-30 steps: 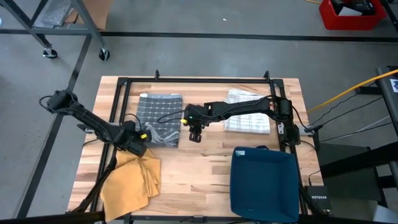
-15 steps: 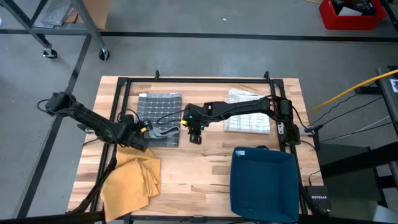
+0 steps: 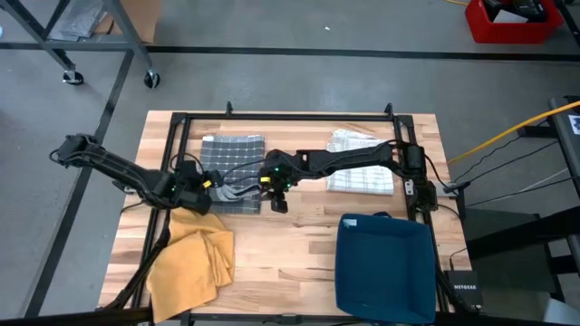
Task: Fold towel
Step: Fold the gray towel
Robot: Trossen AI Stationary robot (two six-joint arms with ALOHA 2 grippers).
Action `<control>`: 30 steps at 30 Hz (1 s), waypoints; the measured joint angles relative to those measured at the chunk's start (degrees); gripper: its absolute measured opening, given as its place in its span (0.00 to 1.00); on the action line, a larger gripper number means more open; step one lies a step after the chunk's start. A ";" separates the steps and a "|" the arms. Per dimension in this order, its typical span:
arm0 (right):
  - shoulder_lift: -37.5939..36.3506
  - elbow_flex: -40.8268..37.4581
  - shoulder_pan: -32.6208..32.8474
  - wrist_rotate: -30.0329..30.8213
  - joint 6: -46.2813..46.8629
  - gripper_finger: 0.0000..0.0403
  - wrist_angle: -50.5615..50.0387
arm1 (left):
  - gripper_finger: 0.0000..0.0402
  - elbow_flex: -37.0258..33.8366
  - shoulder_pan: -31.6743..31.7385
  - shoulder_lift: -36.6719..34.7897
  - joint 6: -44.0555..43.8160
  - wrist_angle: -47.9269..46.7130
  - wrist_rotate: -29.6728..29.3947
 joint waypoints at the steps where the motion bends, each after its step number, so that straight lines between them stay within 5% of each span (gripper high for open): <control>1: 0.51 0.00 0.00 0.00 0.00 0.33 1.01 | 0.17 0.00 0.00 -0.34 2.55 1.22 0.00; 11: 4.77 -0.07 0.39 -4.62 3.37 0.33 -0.12 | 0.17 0.00 0.00 -1.09 10.99 7.54 0.03; 30: 10.39 0.00 -0.31 5.51 14.93 0.33 13.71 | 0.17 0.00 0.00 -1.06 13.50 8.55 0.03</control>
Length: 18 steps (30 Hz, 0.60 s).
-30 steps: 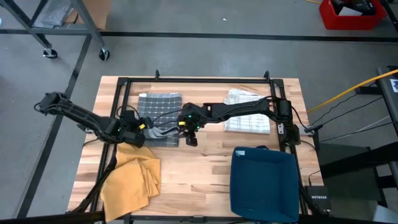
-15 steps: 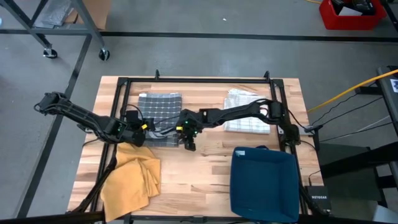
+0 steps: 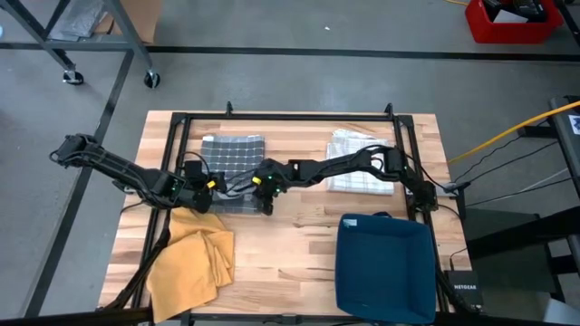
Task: Fold towel
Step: Fold the gray towel
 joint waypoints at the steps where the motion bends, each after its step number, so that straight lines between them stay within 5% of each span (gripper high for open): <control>1: 0.15 0.04 -0.31 2.04 0.98 0.33 -0.17 | 0.17 0.00 0.00 0.00 0.02 -0.05 0.00; 12: 0.63 -0.05 -3.28 19.88 18.45 0.33 -0.85 | 0.17 0.00 -0.02 0.00 0.26 -0.14 0.06; 18: 0.63 -0.05 -3.96 15.33 18.53 0.33 1.05 | 0.17 0.00 -0.02 0.00 1.38 -0.52 0.05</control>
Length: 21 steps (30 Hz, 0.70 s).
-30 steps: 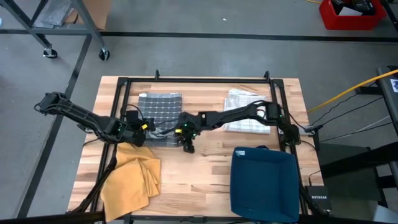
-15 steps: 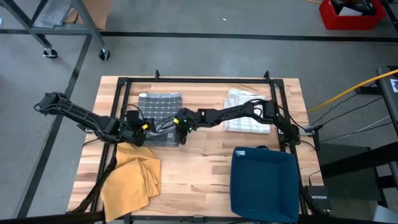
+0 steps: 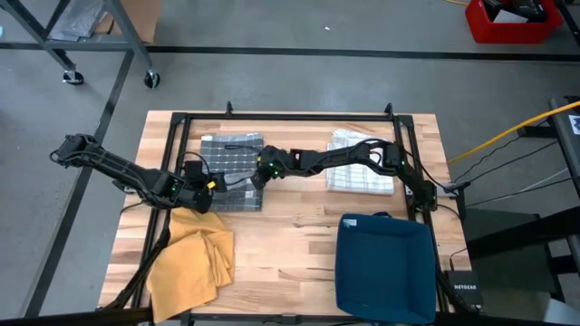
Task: Fold towel
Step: Fold the gray towel
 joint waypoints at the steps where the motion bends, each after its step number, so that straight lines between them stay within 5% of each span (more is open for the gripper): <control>1: 0.00 0.00 0.06 -2.95 -0.52 0.33 1.21 | 0.17 0.00 -0.01 0.00 0.82 0.03 -0.01; 5: 0.00 0.09 1.15 -16.44 -4.75 0.33 7.04 | 0.17 0.00 -0.01 0.00 2.67 0.25 -0.01; 7: 0.00 0.09 2.08 -18.49 -6.24 0.33 6.70 | 0.17 0.00 -0.01 0.00 3.05 0.25 -0.01; 14: 0.02 0.05 4.77 -8.56 -6.66 0.33 0.26 | 0.17 0.00 -0.01 0.00 3.96 0.25 -0.01; 21: 0.82 0.04 4.76 -7.06 -5.98 0.33 -0.23 | 0.17 0.00 -0.01 0.00 4.56 0.26 -0.01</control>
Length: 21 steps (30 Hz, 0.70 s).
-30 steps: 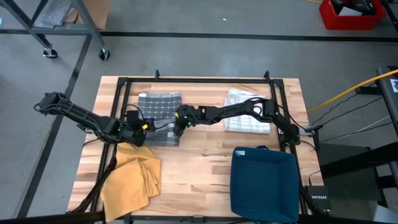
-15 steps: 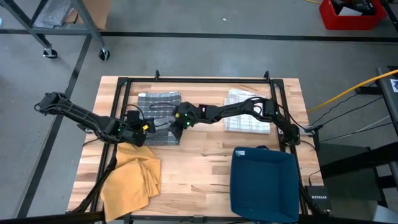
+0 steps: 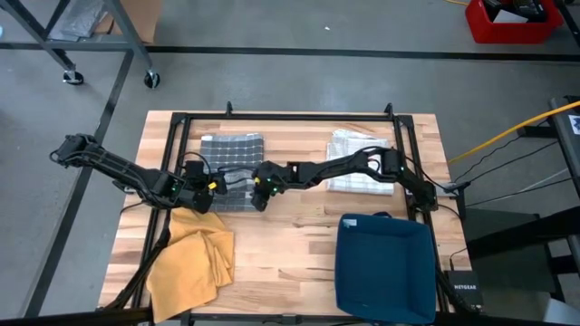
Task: Fold towel
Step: Fold the gray towel
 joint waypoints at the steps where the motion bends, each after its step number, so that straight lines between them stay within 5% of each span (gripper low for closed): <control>1: 0.35 -0.04 0.00 0.42 0.02 0.33 -0.69 | 0.17 0.00 0.01 0.00 0.00 -0.02 0.00; 13: 1.18 0.17 -0.17 -3.49 9.57 0.33 -5.38 | 0.17 0.00 0.00 0.02 0.33 -0.04 0.00; 21: -1.65 0.24 0.31 -9.31 10.55 0.33 -20.97 | 0.17 0.00 0.00 0.02 1.89 -0.08 0.08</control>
